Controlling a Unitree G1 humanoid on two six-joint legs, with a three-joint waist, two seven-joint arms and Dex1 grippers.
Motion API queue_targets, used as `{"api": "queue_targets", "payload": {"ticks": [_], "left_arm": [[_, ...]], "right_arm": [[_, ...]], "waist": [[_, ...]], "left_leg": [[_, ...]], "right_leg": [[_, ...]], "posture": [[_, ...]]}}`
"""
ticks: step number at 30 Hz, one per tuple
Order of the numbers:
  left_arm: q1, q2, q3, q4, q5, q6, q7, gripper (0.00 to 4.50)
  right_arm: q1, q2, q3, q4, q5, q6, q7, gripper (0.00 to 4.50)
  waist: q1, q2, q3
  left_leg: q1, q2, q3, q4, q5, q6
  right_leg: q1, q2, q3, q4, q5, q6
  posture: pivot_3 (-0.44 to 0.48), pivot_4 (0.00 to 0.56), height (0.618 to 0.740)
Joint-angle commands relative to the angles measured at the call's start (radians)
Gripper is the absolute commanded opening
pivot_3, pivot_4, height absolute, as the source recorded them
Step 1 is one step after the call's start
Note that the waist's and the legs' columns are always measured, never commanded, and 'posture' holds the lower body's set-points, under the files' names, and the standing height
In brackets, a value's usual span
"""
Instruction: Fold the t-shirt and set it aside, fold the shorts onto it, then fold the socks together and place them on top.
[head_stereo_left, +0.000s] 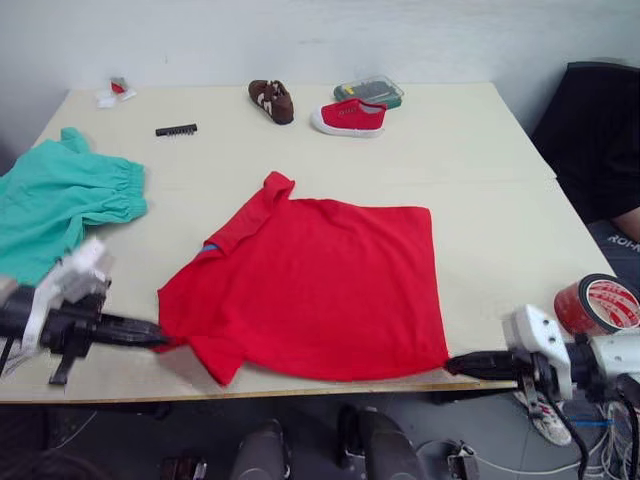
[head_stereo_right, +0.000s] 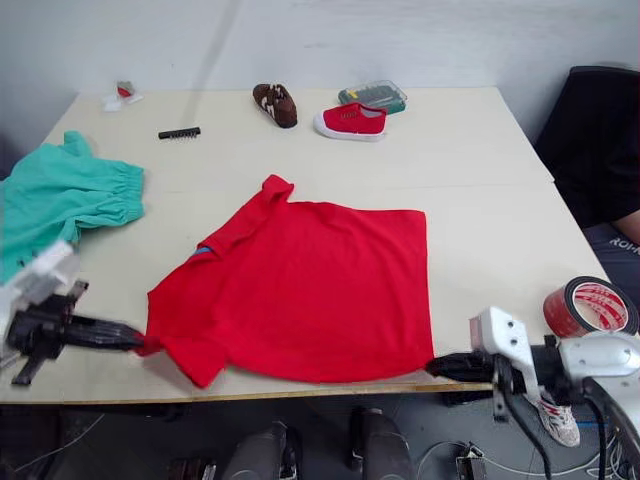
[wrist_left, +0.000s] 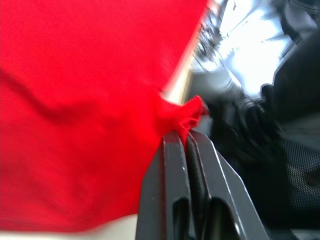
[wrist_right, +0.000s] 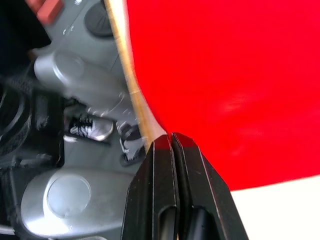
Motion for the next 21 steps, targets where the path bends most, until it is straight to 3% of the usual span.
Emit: {"api": "queue_targets", "payload": {"ticks": [1,4,8,13,21], "left_arm": [[-0.2,-0.062,-0.158,0.163,0.109,-0.085,-0.017,0.0],[-0.374,-0.146,-0.261,0.319,0.204,-0.152,-0.005,0.0],[-0.497,-0.242,-0.332,0.503,0.313,-0.271,0.021,0.0],[-0.553,-0.326,-0.353,0.634,0.395,-0.383,0.064,0.0],[-0.56,-0.363,-0.348,0.765,0.483,-0.483,0.136,0.0]], "right_arm": [[-0.092,0.01,0.019,0.066,0.075,0.099,0.015,0.04],[-0.178,0.03,0.064,0.143,0.083,0.157,0.022,0.04],[-0.269,0.065,0.115,0.24,0.059,0.196,0.012,0.04],[-0.316,0.087,0.157,0.316,0.007,0.188,0.007,0.04],[-0.344,0.131,0.177,0.367,-0.068,0.131,-0.027,0.04]], "waist": [[0.0,0.0,0.0],[-0.001,0.0,0.0],[-0.007,-0.001,-0.001],[-0.01,-0.001,-0.001],[-0.023,-0.001,-0.001]], "left_leg": [[0.0,0.0,0.001,0.0,0.001,-0.001],[-0.001,0.0,0.002,0.001,0.002,-0.003],[-0.001,0.001,0.006,0.002,0.002,-0.003],[-0.001,0.001,0.007,0.003,0.002,-0.003],[0.0,0.001,0.008,0.003,0.002,-0.003]], "right_leg": [[0.0,0.0,0.0,0.001,0.0,0.0],[-0.001,0.002,0.001,0.001,0.001,0.001],[-0.002,0.004,0.003,0.001,0.001,0.001],[-0.003,0.003,0.005,0.002,0.001,0.002],[-0.003,0.002,0.005,0.004,0.002,0.002]], "posture": [[0.0,0.15,0.74],[0.0,0.15,0.74],[0.0,0.15,0.74],[0.0,0.15,0.74],[0.0,0.15,0.74]]}}
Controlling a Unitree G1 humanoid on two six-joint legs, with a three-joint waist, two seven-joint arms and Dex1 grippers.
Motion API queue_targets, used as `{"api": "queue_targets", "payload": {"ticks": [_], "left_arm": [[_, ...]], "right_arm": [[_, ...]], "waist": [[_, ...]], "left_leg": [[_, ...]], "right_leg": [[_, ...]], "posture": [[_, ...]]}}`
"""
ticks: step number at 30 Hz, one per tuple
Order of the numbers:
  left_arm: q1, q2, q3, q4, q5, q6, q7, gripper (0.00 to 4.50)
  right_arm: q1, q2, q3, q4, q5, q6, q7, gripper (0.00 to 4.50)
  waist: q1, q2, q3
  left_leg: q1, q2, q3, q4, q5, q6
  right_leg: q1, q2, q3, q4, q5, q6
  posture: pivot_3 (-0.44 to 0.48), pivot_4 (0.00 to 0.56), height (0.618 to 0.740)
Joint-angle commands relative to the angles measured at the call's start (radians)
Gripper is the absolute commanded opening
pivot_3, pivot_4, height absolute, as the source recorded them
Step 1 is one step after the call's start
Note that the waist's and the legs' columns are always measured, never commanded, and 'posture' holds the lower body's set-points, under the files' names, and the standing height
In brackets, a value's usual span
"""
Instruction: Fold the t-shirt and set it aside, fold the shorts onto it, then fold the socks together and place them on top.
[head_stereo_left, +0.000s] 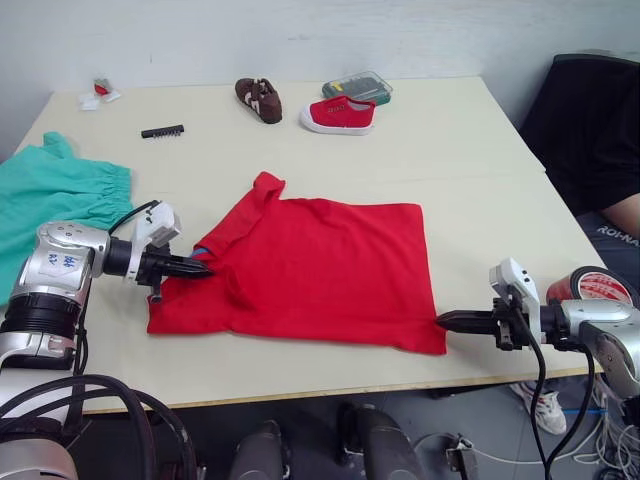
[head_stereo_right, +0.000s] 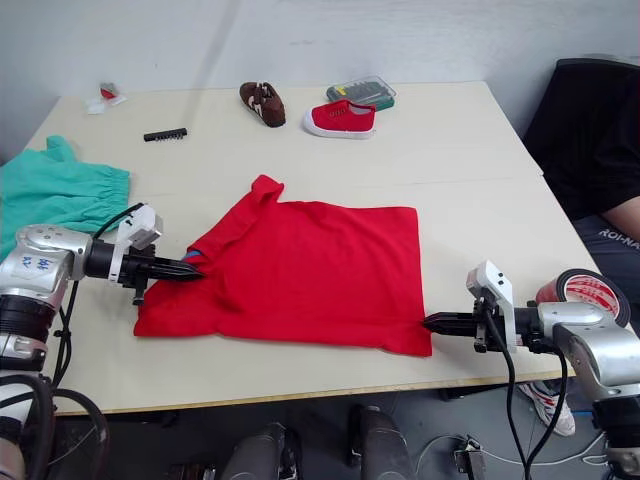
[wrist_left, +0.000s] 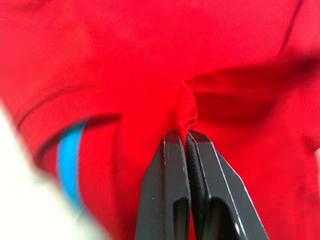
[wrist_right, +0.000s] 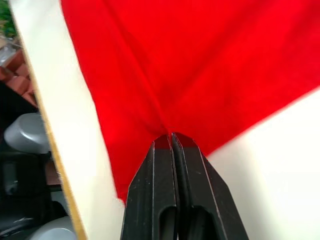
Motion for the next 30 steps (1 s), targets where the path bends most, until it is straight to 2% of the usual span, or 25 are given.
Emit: {"api": "queue_targets", "payload": {"ticks": [1,2,5,9,15,17,20,22,24,30], "left_arm": [[-0.026,-0.002,0.032,0.017,0.008,-0.011,0.013,0.0],[-0.026,-0.005,0.042,0.016,0.002,-0.005,0.016,0.23],[-0.015,0.002,0.074,-0.019,-0.024,0.023,0.012,0.96],[0.041,0.039,0.158,-0.153,-0.085,0.058,0.005,2.22],[0.242,0.135,0.353,-0.561,-0.253,0.258,0.028,4.07],[0.33,0.137,0.404,-0.702,-0.316,0.332,0.049,4.07],[0.41,0.122,0.429,-0.824,-0.356,0.378,0.098,4.07],[0.478,0.075,0.382,-0.889,-0.328,0.335,0.145,3.68],[0.515,0.029,0.318,-0.899,-0.267,0.273,0.198,3.11],[0.548,-0.019,0.222,-0.81,-0.159,0.135,0.252,1.19]], "right_arm": [[-0.012,0.014,-0.007,-0.005,-0.021,-0.031,-0.015,0.04],[-0.012,0.018,-0.012,-0.009,-0.025,-0.035,-0.02,0.01],[-0.013,0.021,-0.044,-0.028,-0.015,-0.026,-0.048,0.65],[0.036,-0.004,-0.122,-0.119,0.026,-0.013,-0.068,2.05],[0.152,0.01,-0.245,-0.418,0.117,0.055,-0.163,4.13],[0.164,0.033,-0.228,-0.496,0.124,0.061,-0.208,4.13],[0.155,0.061,-0.184,-0.545,0.112,0.065,-0.262,4.13],[0.125,0.099,-0.061,-0.567,0.033,0.038,-0.305,3.73],[0.089,0.139,0.058,-0.553,-0.056,-0.004,-0.337,3.13],[0.015,0.208,0.202,-0.454,-0.188,-0.059,-0.387,0.98]], "waist": [[-0.001,0.0,0.0],[-0.002,0.0,0.0],[-0.002,0.0,0.0],[-0.004,0.0,0.0],[-0.006,0.0,0.0],[-0.005,0.0,0.0],[-0.002,0.0,0.0],[-0.001,-0.001,-0.001],[-0.002,0.0,-0.002],[-0.003,-0.001,-0.002]], "left_leg": [[0.0,0.0,0.0,0.0,0.0,0.0],[0.0,0.0,0.0,0.0,0.0,0.0],[0.0,0.0,0.0,0.0,0.0,0.0],[0.0,0.0,0.0,0.0,0.0,0.0],[0.0,0.0,0.0,0.0,0.0,-0.001],[0.001,0.0,0.0,0.0,0.0,-0.001],[0.002,0.0,0.0,-0.001,0.0,-0.001],[0.002,-0.001,-0.001,-0.001,0.0,-0.001],[0.003,-0.001,-0.001,-0.001,-0.001,-0.002],[0.0,-0.001,0.0,-0.002,0.0,-0.003]], "right_leg": [[0.0,0.0,0.0,0.0,0.0,0.0],[0.0,0.0,0.0,0.0,0.0,0.0],[0.0,-0.001,0.0,0.001,0.0,0.0],[-0.001,-0.001,0.0,0.002,0.0,0.0],[-0.001,-0.001,0.002,0.004,0.0,0.0],[-0.001,-0.002,0.003,0.003,0.0,0.0],[0.0,-0.002,0.004,0.004,0.0,0.0],[0.0,-0.002,0.005,0.004,0.0,0.0],[0.001,-0.002,0.005,0.004,0.0,0.0],[-0.004,-0.001,0.005,0.004,0.0,0.0]], "posture": [[0.0,0.15,0.74],[0.0,0.15,0.74],[0.0,0.15,0.74],[0.0,0.15,0.74],[0.0,0.15,0.74],[0.0,0.15,0.74],[0.0,0.15,0.74],[0.0,0.15,0.74],[0.0,0.15,0.74],[0.0,0.15,0.74]]}}
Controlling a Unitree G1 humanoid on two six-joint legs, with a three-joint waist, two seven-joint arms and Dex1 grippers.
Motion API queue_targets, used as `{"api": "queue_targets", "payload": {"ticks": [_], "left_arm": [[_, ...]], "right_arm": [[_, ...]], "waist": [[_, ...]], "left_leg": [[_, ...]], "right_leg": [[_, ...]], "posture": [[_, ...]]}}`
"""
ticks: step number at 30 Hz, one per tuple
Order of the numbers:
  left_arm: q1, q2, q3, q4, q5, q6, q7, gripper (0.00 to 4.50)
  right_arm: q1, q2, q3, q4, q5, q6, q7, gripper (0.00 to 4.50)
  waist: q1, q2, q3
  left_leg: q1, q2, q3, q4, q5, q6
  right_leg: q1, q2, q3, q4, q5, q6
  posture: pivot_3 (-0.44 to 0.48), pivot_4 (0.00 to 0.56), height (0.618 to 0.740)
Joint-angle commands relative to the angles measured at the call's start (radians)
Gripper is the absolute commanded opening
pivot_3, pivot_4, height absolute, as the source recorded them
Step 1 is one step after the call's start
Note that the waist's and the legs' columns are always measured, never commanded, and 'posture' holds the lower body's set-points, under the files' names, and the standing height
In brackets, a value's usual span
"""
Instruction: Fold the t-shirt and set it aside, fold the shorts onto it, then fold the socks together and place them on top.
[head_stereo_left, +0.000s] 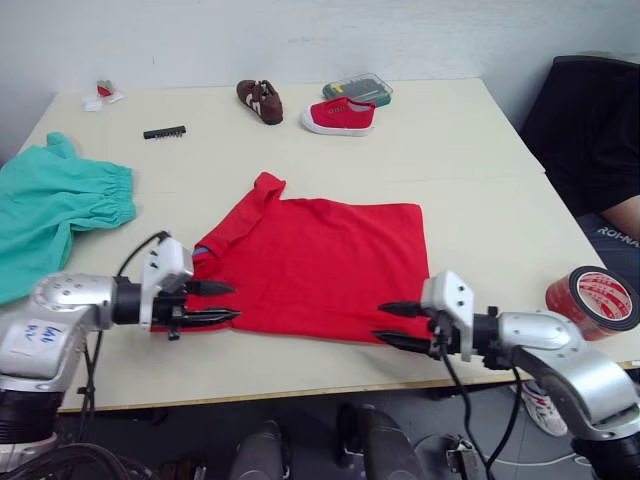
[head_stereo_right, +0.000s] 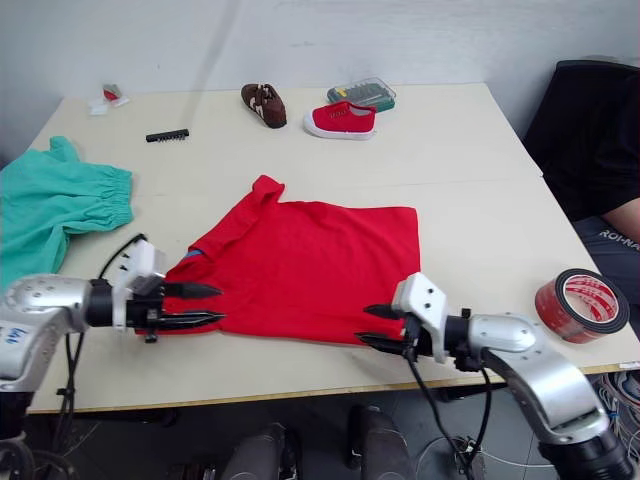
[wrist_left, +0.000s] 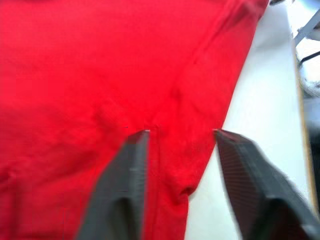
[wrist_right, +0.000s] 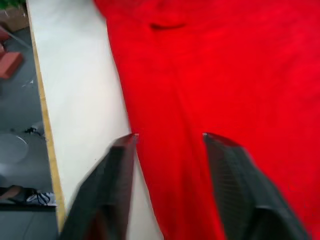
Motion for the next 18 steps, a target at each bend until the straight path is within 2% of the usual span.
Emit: {"api": "queue_targets", "payload": {"ticks": [1,2,3,4,7,11,13,18], "left_arm": [[0.018,-0.008,-0.036,0.057,0.073,-0.112,0.024,0.9],[0.021,-0.008,-0.052,0.076,0.099,-0.131,0.037,0.51],[0.024,-0.005,-0.067,0.102,0.133,-0.158,0.053,0.19],[0.028,0.002,-0.076,0.123,0.16,-0.178,0.066,0.04],[0.065,0.043,-0.065,0.187,0.202,-0.248,0.068,0.04],[0.102,0.089,-0.024,0.275,0.206,-0.326,0.064,0.04],[0.108,0.116,0.008,0.304,0.192,-0.337,0.06,0.04],[0.123,0.172,0.089,0.359,0.151,-0.352,0.026,0.04]], "right_arm": [[-0.032,0.021,0.067,0.047,-0.087,-0.06,-0.019,0.66],[-0.033,0.021,0.085,0.065,-0.11,-0.066,-0.022,0.23],[-0.032,0.018,0.101,0.083,-0.132,-0.07,-0.024,0.0],[-0.027,0.012,0.112,0.098,-0.153,-0.075,-0.026,0.0],[0.015,-0.024,0.113,0.13,-0.196,-0.118,-0.012,0.0],[0.101,-0.082,0.043,0.139,-0.195,-0.164,0.001,0.0],[0.154,-0.118,-0.021,0.147,-0.187,-0.191,0.009,0.0],[0.242,-0.163,-0.174,0.133,-0.112,-0.224,0.061,0.0]], "waist": [[-0.001,0.0,0.0],[-0.001,0.0,0.0],[-0.001,0.0,0.0],[-0.001,0.0,0.0],[-0.001,0.0,-0.002],[-0.001,0.003,-0.01],[-0.001,0.003,-0.012],[0.003,0.003,-0.013]], "left_leg": [[0.0,0.0,0.0,0.0,0.0,0.0],[0.001,0.0,0.0,0.0,0.0,0.0],[0.0,0.0,0.0,0.0,0.0,0.0],[0.001,0.0,0.0,0.0,0.0,0.0],[0.001,0.001,0.0,0.0,-0.001,0.001],[0.004,0.001,0.0,-0.002,-0.003,0.002],[0.005,0.002,0.0,-0.002,-0.007,0.008],[0.006,0.002,0.0,-0.002,-0.008,0.008]], "right_leg": [[0.0,0.0,0.0,0.0,0.0,0.0],[0.0,0.0,0.0,0.0,0.0,0.0],[0.0,0.0,0.0,0.0,0.0,-0.001],[0.0,0.0,-0.001,0.0,-0.001,-0.001],[0.0,0.0,-0.001,-0.001,-0.001,-0.001],[0.003,-0.001,-0.002,-0.002,-0.001,-0.002],[0.004,-0.001,-0.002,-0.003,-0.001,-0.002],[0.006,-0.001,-0.002,-0.005,-0.001,-0.002]], "posture": [[0.0,0.15,0.74],[0.0,0.15,0.74],[0.0,0.15,0.74],[0.0,0.15,0.74],[0.0,0.15,0.74],[0.0,0.15,0.74],[0.0,0.15,0.74],[0.0,0.15,0.74]]}}
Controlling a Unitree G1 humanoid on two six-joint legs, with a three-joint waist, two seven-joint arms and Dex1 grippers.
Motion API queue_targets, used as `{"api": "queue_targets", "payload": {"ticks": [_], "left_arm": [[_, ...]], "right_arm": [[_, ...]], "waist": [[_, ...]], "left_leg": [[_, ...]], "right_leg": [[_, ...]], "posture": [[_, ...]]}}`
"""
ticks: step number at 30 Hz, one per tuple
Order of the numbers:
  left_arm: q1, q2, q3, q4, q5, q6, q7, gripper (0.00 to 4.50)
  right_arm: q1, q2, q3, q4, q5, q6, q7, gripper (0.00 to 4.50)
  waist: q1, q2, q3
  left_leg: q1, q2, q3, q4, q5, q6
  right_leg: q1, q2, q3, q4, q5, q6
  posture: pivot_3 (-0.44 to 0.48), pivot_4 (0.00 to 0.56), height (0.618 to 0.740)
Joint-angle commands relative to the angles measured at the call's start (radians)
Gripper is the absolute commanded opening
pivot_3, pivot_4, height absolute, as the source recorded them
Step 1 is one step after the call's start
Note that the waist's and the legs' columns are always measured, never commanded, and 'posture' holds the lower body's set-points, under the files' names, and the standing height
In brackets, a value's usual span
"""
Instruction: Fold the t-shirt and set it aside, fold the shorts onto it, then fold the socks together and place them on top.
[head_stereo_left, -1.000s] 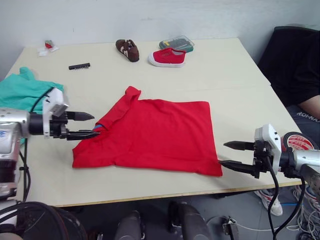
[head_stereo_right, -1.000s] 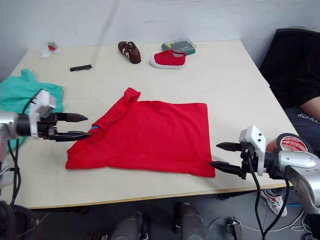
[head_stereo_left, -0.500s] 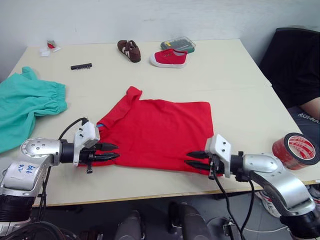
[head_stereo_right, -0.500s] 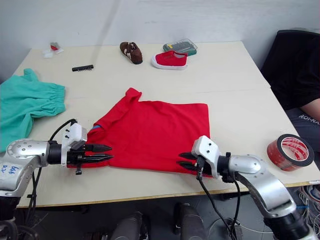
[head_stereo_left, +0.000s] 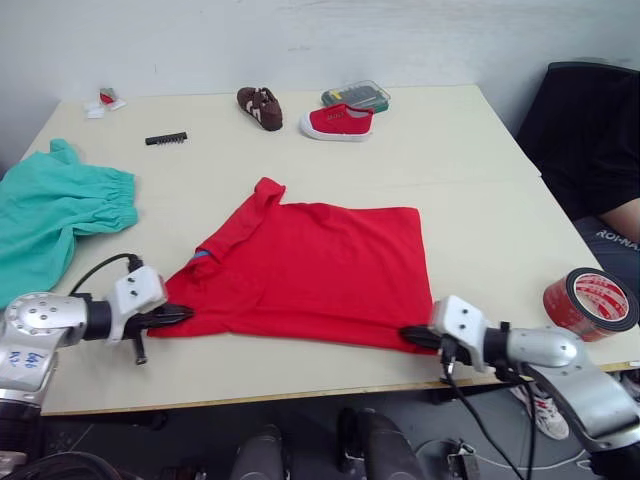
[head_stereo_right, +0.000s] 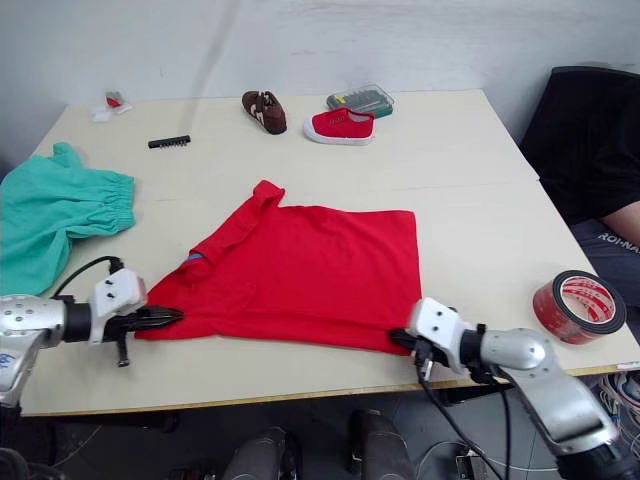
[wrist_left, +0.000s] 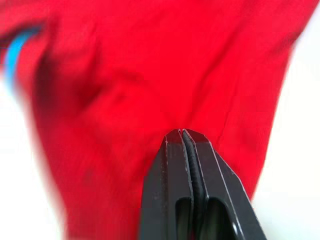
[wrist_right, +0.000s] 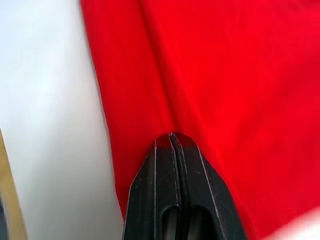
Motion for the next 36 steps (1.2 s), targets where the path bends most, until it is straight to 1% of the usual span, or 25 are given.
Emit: {"api": "queue_targets", "payload": {"ticks": [1,2,3,5,7,8,12,15,18,21,23,28,32,36], "left_arm": [[0.013,0.033,0.057,0.031,-0.015,-0.002,-0.023,0.04],[0.016,0.033,0.086,0.001,-0.063,0.036,-0.044,0.04],[0.008,0.022,0.123,-0.06,-0.149,0.113,-0.061,0.04],[-0.033,-0.013,0.144,-0.164,-0.265,0.246,-0.046,0.04],[-0.065,-0.035,0.125,-0.21,-0.285,0.305,-0.018,0.04],[-0.089,-0.052,0.097,-0.221,-0.276,0.318,-0.003,0.04],[-0.17,-0.108,-0.02,-0.194,-0.195,0.315,0.039,0.04],[-0.198,-0.143,-0.126,-0.088,-0.071,0.232,0.066,0.04],[-0.211,-0.157,-0.175,-0.022,0.005,0.18,0.093,0.04],[-0.222,-0.163,-0.156,0.044,0.044,0.157,0.157,0.04],[-0.221,-0.159,-0.122,0.064,0.034,0.161,0.179,0.04],[-0.21,-0.112,-0.029,0.126,0.013,0.153,0.201,0.04],[-0.232,-0.096,0.003,0.155,0.008,0.165,0.21,0.04],[-0.303,-0.089,0.015,0.218,0.017,0.173,0.232,0.04]], "right_arm": [[0.037,-0.018,-0.082,0.002,0.046,-0.002,0.035,0.0],[0.036,-0.013,-0.105,-0.024,0.08,0.003,0.046,0.0],[0.019,0.0,-0.117,-0.061,0.12,0.021,0.047,0.0],[-0.047,0.044,-0.097,-0.109,0.164,0.065,0.016,0.0],[-0.093,0.072,-0.062,-0.119,0.161,0.099,-0.004,0.0],[-0.118,0.087,-0.025,-0.112,0.137,0.099,-0.009,0.0],[-0.206,0.144,0.096,-0.059,0.059,0.099,-0.038,0.0],[-0.234,0.163,0.153,-0.011,0.011,0.091,-0.043,0.0],[-0.235,0.16,0.181,0.011,-0.023,0.09,-0.043,0.0],[-0.192,0.134,0.162,0.004,-0.038,0.094,-0.041,0.0],[-0.156,0.116,0.136,-0.006,-0.035,0.09,-0.036,0.0],[-0.094,0.086,0.098,-0.033,-0.026,0.085,-0.028,0.0],[-0.08,0.087,0.087,-0.041,-0.026,0.089,-0.027,0.0],[-0.073,0.091,0.082,-0.044,-0.027,0.086,-0.028,0.0]], "waist": [[-0.001,0.0,0.0],[-0.001,0.0,0.0],[-0.002,0.0,0.0],[-0.003,0.0,0.001],[-0.003,0.0,0.001],[-0.003,0.0,0.001],[-0.004,0.001,0.001],[-0.006,0.001,0.001],[-0.005,0.0,0.001],[-0.002,0.001,0.001],[-0.003,0.001,0.0],[-0.007,0.0,0.0],[-0.004,0.0,0.0],[-0.001,-0.002,-0.001]], "left_leg": [[0.0,0.0,0.0,0.0,0.0,0.0],[-0.001,0.0,0.0,0.0,0.0,0.0],[-0.001,0.0,0.0,0.0,0.0,0.0],[-0.004,0.001,0.0,0.0,0.0,0.0],[-0.004,0.001,0.0,0.001,0.001,-0.001],[-0.004,0.0,0.0,0.001,0.003,-0.005],[-0.003,0.0,0.0,-0.001,0.004,-0.007],[-0.004,0.0,0.001,0.0,0.004,-0.007],[-0.005,0.0,0.001,0.0,0.004,-0.007],[-0.004,0.0,0.001,0.0,0.004,-0.006],[-0.003,0.0,0.0,0.0,0.003,-0.006],[-0.002,0.001,0.0,0.0,0.003,-0.006],[-0.003,0.001,0.0,0.0,0.003,-0.006],[-0.004,0.001,0.0,0.0,0.003,-0.006]], "right_leg": [[0.0,0.0,0.0,0.0,0.0,0.0],[0.0,0.0,0.0,0.0,0.0,0.0],[-0.001,0.0,0.0,-0.001,0.0,0.0],[-0.003,0.0,0.0,0.0,0.0,0.0],[-0.003,0.0,0.0,0.0,0.0,0.001],[-0.003,0.0,0.0,0.0,0.001,0.001],[-0.002,0.001,0.0,0.0,0.0,0.001],[-0.003,0.002,0.0,-0.001,0.0,0.001],[-0.004,0.002,0.0,-0.001,0.0,0.001],[-0.003,0.001,0.0,-0.001,0.0,0.001],[-0.002,0.001,0.0,-0.001,0.001,0.001],[-0.002,0.001,0.0,-0.001,0.001,0.001],[-0.002,0.001,-0.001,-0.001,0.0,0.001],[-0.002,0.001,-0.001,-0.002,0.001,0.001]], "posture": [[0.0,0.15,0.74],[0.0,0.15,0.74],[0.0,0.15,0.74],[0.0,0.15,0.74],[0.0,0.15,0.74],[0.0,0.15,0.74],[0.0,0.15,0.74],[0.0,0.15,0.74],[0.0,0.15,0.74],[0.0,0.15,0.74],[0.0,0.15,0.74],[0.0,0.15,0.74],[0.0,0.15,0.74],[0.0,0.15,0.74]]}}
